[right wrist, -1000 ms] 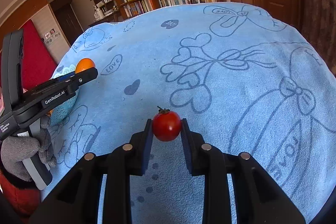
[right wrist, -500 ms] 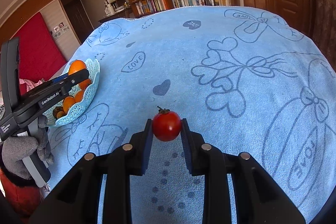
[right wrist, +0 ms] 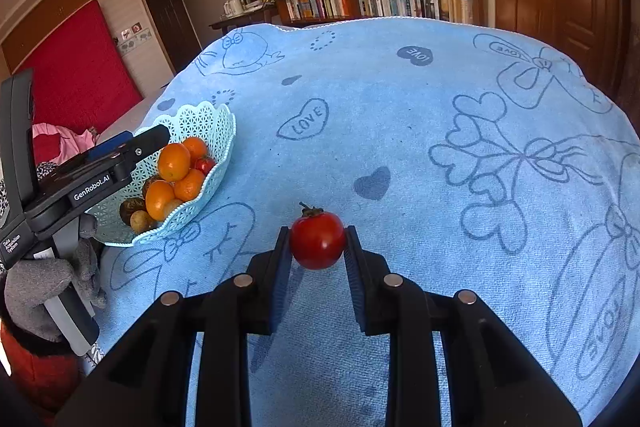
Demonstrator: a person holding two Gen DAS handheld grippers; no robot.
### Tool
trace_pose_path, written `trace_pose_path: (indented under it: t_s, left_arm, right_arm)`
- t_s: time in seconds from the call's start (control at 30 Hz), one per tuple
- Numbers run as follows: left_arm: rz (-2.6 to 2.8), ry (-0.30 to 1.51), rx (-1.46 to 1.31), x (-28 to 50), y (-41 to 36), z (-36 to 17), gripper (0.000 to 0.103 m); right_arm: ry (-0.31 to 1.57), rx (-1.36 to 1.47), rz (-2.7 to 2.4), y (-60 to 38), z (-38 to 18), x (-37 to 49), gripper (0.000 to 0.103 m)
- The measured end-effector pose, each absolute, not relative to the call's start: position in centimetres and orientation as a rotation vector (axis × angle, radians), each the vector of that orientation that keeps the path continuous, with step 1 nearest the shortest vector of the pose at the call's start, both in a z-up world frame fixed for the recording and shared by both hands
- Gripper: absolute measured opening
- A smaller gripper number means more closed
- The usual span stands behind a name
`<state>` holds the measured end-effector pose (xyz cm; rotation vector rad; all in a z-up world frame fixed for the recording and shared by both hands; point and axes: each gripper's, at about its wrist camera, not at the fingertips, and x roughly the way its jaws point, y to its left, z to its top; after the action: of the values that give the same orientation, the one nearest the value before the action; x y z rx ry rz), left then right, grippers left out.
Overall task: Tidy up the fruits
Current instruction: 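Lower the red tomato into the basket and open the right tool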
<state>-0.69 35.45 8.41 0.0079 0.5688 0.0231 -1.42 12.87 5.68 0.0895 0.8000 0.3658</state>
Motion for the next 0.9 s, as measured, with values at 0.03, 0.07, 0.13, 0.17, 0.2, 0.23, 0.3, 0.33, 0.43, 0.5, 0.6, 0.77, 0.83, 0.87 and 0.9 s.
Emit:
trace_pose_path:
  t_s: [0.03, 0.07, 0.13, 0.17, 0.2, 0.23, 0.3, 0.33, 0.43, 0.5, 0.6, 0.77, 0.83, 0.87, 0.9]
  left_arm:
    - [0.030, 0.564, 0.011, -0.9, 35.8, 8.5, 0.079]
    - [0.032, 0.563, 0.009, -0.9, 36.1, 8.6, 0.079]
    - [0.045, 0.557, 0.006, -1.3, 36.9, 8.7, 0.079]
    - [0.052, 0.555, 0.008, -1.4, 37.2, 8.7, 0.079]
    - [0.058, 0.554, 0.008, -1.5, 37.6, 8.7, 0.079]
    - [0.065, 0.554, 0.007, -1.6, 37.9, 8.7, 0.079]
    - [0.074, 0.555, 0.003, -1.7, 38.4, 8.6, 0.079]
    - [0.079, 0.556, 0.002, -1.8, 38.7, 8.6, 0.079]
    - [0.092, 0.553, 0.004, -2.1, 39.3, 8.5, 0.083]
    - [0.098, 0.553, 0.003, -2.3, 39.6, 8.5, 0.083]
    - [0.114, 0.554, 0.003, -2.5, 40.2, 8.4, 0.084]
    - [0.140, 0.551, 0.002, -2.9, 41.0, 8.3, 0.088]
    - [0.152, 0.547, 0.001, -3.1, 41.3, 8.2, 0.089]
    - [0.158, 0.547, 0.000, -3.2, 41.5, 8.2, 0.090]
    - [0.162, 0.546, -0.003, -3.3, 41.6, 8.2, 0.090]
  right_arm:
    - [0.799, 0.084, 0.374, 13.4, 5.8, -1.3, 0.027]
    - [0.798, 0.078, 0.382, 13.9, 5.9, -1.2, 0.027]
    - [0.795, 0.067, 0.400, 14.9, 6.1, -1.1, 0.027]
    - [0.793, 0.063, 0.408, 15.3, 6.2, -1.0, 0.027]
    - [0.792, 0.058, 0.415, 15.9, 6.3, -0.9, 0.027]
    - [0.792, 0.054, 0.423, 16.3, 6.4, -0.8, 0.027]
    - [0.788, 0.045, 0.439, 17.2, 6.7, -0.7, 0.027]
    - [0.784, 0.041, 0.446, 17.6, 6.9, -0.7, 0.027]
    - [0.774, 0.030, 0.464, 18.8, 7.4, -0.4, 0.027]
    - [0.769, 0.029, 0.478, 19.6, 7.7, -0.1, 0.027]
    - [0.772, 0.031, 0.503, 20.8, 8.0, 0.2, 0.027]
    - [0.769, 0.006, 0.539, 23.1, 8.2, 0.6, 0.027]
    - [0.772, -0.001, 0.551, 24.0, 8.2, 0.8, 0.027]
    - [0.773, -0.003, 0.555, 24.4, 8.1, 0.9, 0.027]
    - [0.774, -0.003, 0.558, 24.6, 8.0, 1.0, 0.027]
